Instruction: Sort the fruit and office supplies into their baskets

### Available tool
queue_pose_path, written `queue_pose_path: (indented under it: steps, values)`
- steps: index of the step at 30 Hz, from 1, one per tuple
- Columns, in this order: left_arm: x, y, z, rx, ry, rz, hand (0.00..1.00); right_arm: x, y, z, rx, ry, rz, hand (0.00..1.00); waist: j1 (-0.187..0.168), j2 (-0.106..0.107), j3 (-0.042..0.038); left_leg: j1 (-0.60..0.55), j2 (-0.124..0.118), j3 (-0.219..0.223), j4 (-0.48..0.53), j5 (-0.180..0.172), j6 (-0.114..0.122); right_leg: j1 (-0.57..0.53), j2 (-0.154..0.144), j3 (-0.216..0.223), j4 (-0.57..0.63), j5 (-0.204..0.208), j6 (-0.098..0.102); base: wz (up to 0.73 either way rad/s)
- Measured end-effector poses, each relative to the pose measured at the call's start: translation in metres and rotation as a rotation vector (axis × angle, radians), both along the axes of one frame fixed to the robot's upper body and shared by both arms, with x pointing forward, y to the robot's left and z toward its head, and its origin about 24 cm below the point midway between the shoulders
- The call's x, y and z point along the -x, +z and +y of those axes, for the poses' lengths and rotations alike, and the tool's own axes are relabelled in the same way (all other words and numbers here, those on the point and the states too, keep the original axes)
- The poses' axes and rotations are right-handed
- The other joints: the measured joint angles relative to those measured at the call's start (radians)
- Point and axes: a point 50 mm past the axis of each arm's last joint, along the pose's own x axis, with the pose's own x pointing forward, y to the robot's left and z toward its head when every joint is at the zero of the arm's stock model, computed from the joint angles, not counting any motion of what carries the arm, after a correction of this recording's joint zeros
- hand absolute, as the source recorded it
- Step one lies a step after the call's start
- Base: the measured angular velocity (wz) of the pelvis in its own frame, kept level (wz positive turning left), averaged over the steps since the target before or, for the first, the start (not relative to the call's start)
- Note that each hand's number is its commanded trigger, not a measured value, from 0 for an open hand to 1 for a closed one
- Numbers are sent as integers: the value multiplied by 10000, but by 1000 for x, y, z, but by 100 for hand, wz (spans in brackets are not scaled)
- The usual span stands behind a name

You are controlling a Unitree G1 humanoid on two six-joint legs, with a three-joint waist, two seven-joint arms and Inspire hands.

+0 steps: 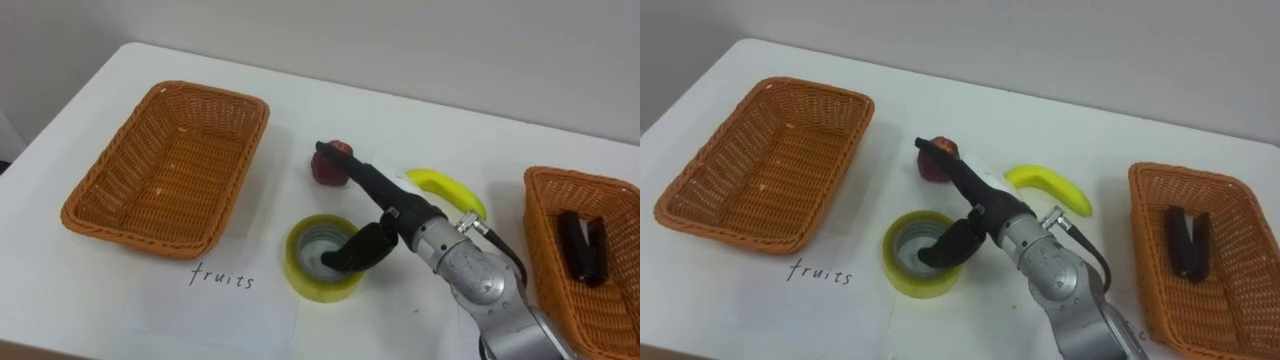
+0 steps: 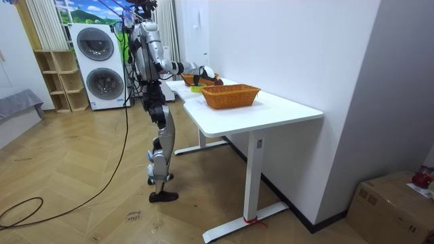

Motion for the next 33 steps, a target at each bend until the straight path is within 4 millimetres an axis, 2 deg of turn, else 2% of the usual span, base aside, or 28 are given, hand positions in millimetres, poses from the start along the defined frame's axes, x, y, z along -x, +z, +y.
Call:
queue_pose_path:
  steps: [22,27,33]
  values:
    - [-6,1,1,-21,-144,-195,0,0,1,0,149,-92,-261,0,123,-47,25,-27,7,20,-18,1,-3,-48,10,23,9,0,0,0]
    - [-7,2,5,-123,-210,-183,0,0,8,5,257,-47,-552,0,326,-49,24,-32,19,141,-90,6,-9,-152,32,168,7,2,-3,-8]
    - [-7,2,6,-149,-203,-169,0,3,13,13,379,334,-811,0,331,-54,21,-28,16,183,-80,10,-7,-223,40,323,-4,2,-3,-3]
